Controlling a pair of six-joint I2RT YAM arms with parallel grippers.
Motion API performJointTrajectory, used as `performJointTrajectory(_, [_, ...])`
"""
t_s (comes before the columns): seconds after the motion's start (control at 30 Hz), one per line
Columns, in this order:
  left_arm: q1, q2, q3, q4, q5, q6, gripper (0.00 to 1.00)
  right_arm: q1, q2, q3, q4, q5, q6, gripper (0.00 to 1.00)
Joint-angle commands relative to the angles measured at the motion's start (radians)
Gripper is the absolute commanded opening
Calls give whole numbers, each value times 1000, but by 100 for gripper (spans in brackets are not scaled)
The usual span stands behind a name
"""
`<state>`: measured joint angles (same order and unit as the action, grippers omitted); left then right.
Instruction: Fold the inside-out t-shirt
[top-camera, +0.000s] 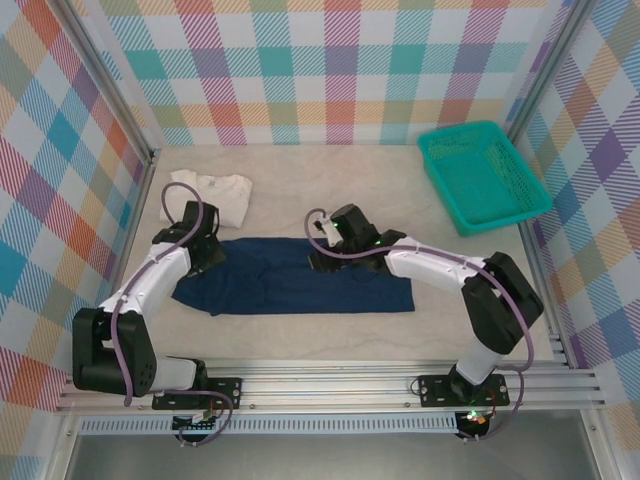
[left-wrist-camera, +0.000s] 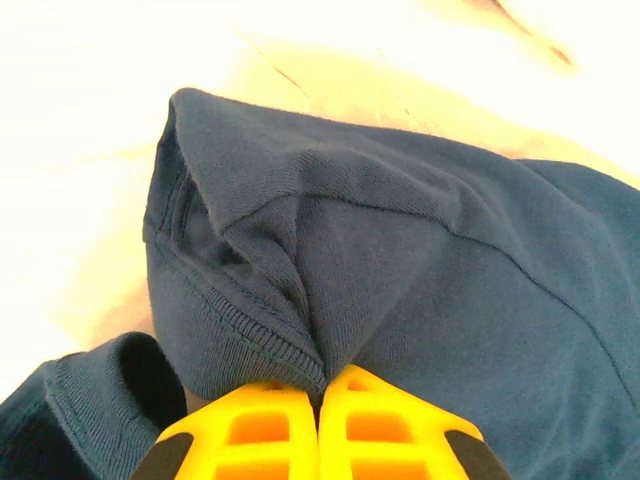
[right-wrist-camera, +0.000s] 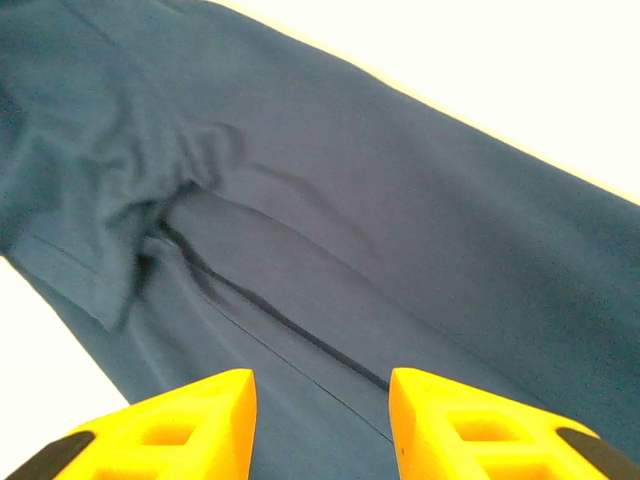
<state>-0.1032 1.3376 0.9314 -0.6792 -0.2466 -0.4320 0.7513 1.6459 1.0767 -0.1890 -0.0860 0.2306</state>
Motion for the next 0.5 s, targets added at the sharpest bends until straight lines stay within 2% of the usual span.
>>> performJointTrajectory(0.0, [25,-46,61,-142,-94,54,0,-54,-75,-38,-83,14,-46,41])
performJointTrajectory(0.27, [30,-30,247,-346,-278,148,0,-199,-192,-119,-146,5,-70,43])
performJointTrajectory(0.33, [12,-28,296,-387,-278,147,0,-221,-205,-133,-143,3,-66,43])
performJointTrajectory(0.47, [-99,-5,388,-464,-216,103,0,-249,-183,-129,-161,2,-38,44])
